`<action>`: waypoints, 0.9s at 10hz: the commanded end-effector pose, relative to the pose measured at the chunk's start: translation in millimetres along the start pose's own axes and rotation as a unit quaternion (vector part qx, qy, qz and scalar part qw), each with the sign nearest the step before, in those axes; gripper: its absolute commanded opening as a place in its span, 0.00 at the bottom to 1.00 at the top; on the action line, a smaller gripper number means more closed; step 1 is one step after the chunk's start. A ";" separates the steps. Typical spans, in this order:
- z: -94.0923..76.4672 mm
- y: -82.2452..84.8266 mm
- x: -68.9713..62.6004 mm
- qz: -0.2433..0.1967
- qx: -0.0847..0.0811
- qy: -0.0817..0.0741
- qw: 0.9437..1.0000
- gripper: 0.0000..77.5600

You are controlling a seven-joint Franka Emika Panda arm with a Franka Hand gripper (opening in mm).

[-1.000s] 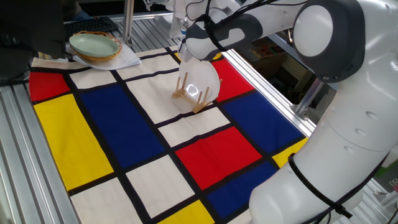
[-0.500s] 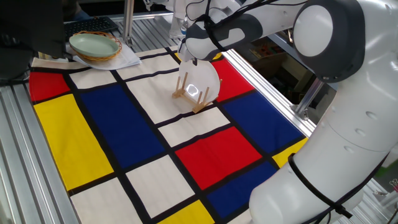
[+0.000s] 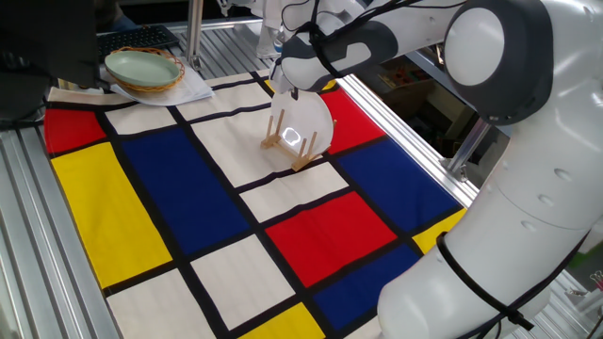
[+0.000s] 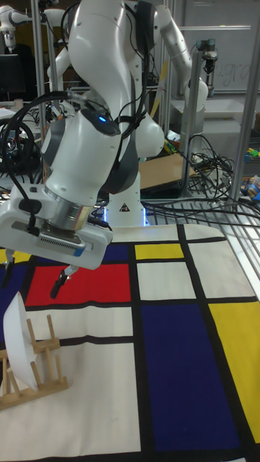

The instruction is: Take the dish off the dish rack

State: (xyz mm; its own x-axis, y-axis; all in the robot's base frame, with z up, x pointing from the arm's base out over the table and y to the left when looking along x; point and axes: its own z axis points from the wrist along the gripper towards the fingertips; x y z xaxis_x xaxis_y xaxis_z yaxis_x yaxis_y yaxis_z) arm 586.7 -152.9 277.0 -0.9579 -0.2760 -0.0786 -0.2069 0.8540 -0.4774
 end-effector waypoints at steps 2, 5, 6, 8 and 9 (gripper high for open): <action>18.5 -2.1 1.9 -0.005 0.000 -0.012 1.000 1.00; 24.4 -1.6 2.3 -0.008 0.001 -0.014 1.000 1.00; 27.4 -0.8 2.3 -0.009 0.001 -0.017 1.000 1.00; 33.3 2.2 2.2 -0.009 0.004 -0.024 1.000 1.00; 34.1 2.3 2.2 -0.011 0.005 -0.025 1.000 1.00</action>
State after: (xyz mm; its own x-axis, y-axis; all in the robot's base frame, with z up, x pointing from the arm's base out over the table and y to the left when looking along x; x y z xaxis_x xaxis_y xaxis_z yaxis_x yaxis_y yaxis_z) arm 589.9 -165.9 249.3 -0.9461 -0.3077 -0.1012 -0.2242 0.8476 -0.4810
